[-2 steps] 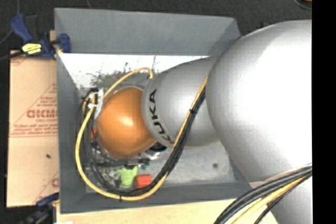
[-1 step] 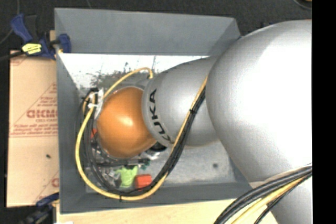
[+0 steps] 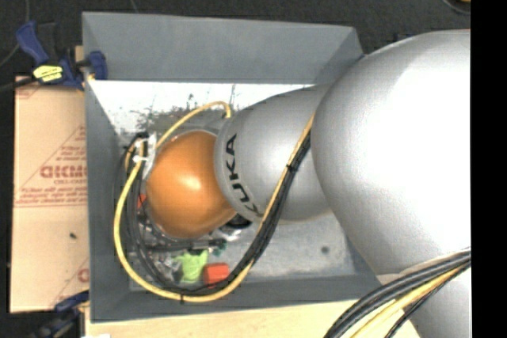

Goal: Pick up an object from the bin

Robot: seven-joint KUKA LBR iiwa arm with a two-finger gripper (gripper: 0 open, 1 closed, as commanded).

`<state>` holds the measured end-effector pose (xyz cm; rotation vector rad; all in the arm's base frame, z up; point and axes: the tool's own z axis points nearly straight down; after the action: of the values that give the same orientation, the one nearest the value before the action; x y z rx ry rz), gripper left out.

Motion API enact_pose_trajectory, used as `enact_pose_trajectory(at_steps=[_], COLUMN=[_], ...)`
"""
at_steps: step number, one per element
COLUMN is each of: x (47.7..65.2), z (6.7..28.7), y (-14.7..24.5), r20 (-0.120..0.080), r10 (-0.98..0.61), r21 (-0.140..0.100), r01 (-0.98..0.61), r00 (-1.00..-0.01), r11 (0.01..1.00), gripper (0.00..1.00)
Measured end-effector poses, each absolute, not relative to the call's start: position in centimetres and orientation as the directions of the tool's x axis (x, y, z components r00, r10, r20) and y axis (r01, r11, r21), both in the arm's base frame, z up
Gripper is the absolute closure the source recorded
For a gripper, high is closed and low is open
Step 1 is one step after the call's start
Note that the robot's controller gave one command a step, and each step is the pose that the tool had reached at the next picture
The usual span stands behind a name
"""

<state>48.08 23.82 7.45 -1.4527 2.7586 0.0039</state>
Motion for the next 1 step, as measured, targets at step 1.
enact_pose_trajectory(at_steps=[1], x=[47.93], z=[8.07], y=[23.74], r20=[-0.018], r10=[-0.824], r21=[-0.006], r01=[-0.824], r00=[-0.566], r11=[0.566], gripper=[1.0])
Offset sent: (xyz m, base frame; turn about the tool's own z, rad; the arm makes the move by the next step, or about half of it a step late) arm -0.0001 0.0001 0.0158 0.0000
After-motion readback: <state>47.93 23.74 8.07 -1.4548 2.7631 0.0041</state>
